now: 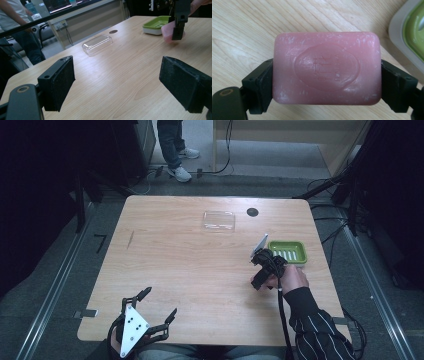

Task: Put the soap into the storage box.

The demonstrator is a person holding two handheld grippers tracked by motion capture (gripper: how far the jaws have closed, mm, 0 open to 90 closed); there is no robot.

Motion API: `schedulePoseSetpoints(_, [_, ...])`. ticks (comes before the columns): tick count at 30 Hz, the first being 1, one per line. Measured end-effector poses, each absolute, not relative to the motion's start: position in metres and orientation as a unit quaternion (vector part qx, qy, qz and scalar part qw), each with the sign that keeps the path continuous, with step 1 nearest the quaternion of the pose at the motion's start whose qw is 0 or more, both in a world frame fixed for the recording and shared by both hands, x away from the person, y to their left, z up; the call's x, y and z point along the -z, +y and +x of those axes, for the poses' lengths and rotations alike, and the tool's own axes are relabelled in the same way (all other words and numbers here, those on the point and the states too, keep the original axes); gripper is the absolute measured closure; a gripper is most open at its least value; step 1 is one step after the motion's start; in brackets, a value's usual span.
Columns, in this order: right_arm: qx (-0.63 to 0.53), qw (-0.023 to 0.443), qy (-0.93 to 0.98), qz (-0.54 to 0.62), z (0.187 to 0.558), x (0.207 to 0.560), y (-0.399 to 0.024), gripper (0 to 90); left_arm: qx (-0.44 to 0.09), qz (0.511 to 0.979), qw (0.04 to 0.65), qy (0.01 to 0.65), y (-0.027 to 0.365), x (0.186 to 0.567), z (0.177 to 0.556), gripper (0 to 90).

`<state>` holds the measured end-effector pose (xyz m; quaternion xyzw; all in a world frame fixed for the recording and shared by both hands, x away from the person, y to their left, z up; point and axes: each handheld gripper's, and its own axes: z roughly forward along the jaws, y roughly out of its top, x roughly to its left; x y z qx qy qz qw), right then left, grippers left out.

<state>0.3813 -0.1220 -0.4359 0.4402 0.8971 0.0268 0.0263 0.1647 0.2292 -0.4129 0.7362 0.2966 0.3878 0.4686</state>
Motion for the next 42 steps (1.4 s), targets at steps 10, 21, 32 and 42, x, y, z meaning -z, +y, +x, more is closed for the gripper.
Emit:
schedulePoseSetpoints(10, [-0.026,0.030,0.891,0.452,0.384,0.433,-0.136,13.6,-0.388,0.736,0.469,0.297,0.229,0.413,0.165,13.6])
schedulePoseSetpoints(21, [-0.035,0.035,0.882,0.469,0.388,0.428,-0.151,13.6,-0.388,0.736,0.469,0.297,0.229,0.413,0.165,13.6])
schedulePoseSetpoints(32, [-0.039,0.042,0.873,0.485,0.392,0.424,-0.167,13.6,-0.388,0.736,0.469,0.297,0.229,0.413,0.165,13.6])
schedulePoseSetpoints(42, [-0.044,0.046,0.864,0.500,0.397,0.421,-0.179,13.6,-0.388,0.736,0.469,0.297,0.229,0.413,0.165,13.6])
